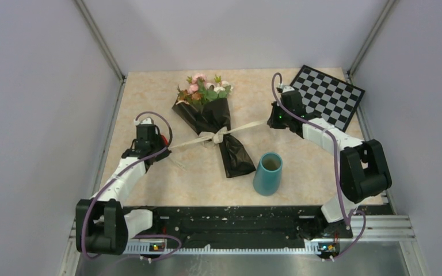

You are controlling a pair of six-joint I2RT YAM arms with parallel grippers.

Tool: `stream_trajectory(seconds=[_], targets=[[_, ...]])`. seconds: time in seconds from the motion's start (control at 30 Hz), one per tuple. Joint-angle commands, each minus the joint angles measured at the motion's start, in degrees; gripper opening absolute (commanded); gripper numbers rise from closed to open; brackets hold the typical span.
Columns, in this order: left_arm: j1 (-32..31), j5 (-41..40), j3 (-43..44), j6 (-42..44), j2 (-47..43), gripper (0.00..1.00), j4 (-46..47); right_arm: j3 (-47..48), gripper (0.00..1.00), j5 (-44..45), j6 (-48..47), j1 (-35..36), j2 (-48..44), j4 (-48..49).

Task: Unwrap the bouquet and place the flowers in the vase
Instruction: Untie the ribbon from the wrapping paper.

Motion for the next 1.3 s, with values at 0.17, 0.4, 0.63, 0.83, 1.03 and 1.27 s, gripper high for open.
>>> stream_trajectory(seconds=[0.17,0.4,0.63,0.83,1.03,1.27], targets=[[1.52,-1.22,-0.93,0.61,-1.90,0.00,-0.08,-0.59,0.00,2.02,-1.13,-2.23,-4.49,0.51],[2.43,-1.06,-1.05,0.69,-2.73,0.00,-0.61,-1.04,0.00,1.81,-0.91,-3.51,-5.05,0.52],[2.94,-0.70,-1.22,1.18,-3.43,0.00,-0.96,-1.22,0.00,1.58,-0.64,-4.74,-5.68,0.24],[5.24,-0.27,-1.30,1.48,-3.62,0.00,-1.02,-1.22,0.00,2.10,-0.93,-5.62,-6.00,-0.15],[5.98,0.21,-1.16,1.49,-4.14,0.00,-1.14,-0.91,0.00,2.11,-1.35,-7.27,-6.75,-0.68],[6.77,0.61,-0.78,1.40,-3.97,0.00,-1.14,-0.55,0.00,2.11,-1.90,-8.67,-7.33,-1.19]])
